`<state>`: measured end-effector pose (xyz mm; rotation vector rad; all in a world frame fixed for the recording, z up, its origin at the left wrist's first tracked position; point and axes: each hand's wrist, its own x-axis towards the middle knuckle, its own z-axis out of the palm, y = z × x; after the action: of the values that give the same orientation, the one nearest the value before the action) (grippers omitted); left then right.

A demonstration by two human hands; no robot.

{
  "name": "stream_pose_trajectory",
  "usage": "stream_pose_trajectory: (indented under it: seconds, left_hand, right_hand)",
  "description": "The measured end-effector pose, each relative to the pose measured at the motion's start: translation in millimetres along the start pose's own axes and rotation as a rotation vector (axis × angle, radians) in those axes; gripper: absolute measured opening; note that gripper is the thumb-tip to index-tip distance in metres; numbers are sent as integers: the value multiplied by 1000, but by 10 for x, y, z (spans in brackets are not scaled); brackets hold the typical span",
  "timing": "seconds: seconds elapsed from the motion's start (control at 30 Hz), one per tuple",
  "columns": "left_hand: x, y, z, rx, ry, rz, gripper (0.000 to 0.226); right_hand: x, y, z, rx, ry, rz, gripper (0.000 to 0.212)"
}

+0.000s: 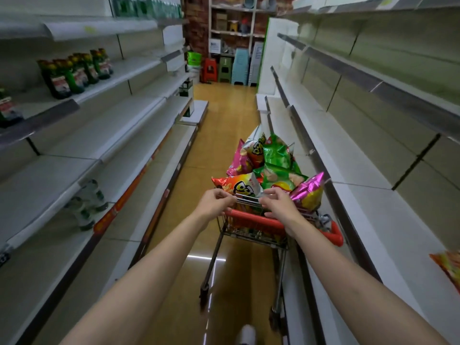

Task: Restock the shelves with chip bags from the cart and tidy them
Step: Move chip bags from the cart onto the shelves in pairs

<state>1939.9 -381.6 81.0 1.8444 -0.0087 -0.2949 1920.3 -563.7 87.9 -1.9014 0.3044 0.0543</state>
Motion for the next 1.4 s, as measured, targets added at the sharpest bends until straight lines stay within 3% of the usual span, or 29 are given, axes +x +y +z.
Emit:
stream_pose_trajectory:
  seconds: [0.3,0.63,0.73,0.87,1.03,1.27,1.4]
  left_hand:
    - [1182,224,186,111,10,-19,34]
    - [2227,253,629,556,-187,-23,78]
    - [2397,124,666,705,-265,-73,90]
    - [2551,-63,628,970,-310,-107,95]
    - [2641,-193,526,1042,-363,-138,100]
    - [2779,-209,454,1019,-327,-52,53]
    - [2940,-124,309,974,-420,-57,43]
  right_hand:
    - [1238,-116,-203,-27,-42,-16,32]
    - [2269,15,-635,-165,-54,-19,29]
    - [2414,83,-693,-334,-32,-97,31]
    - [2540,142,-715,-750,-68,-109,50]
    - [2650,244,-699,-899,-199,29,80]
    - [2729,396,-632,-894,-166,87,46]
    - [2741,372,-601,-897,-124,128,36]
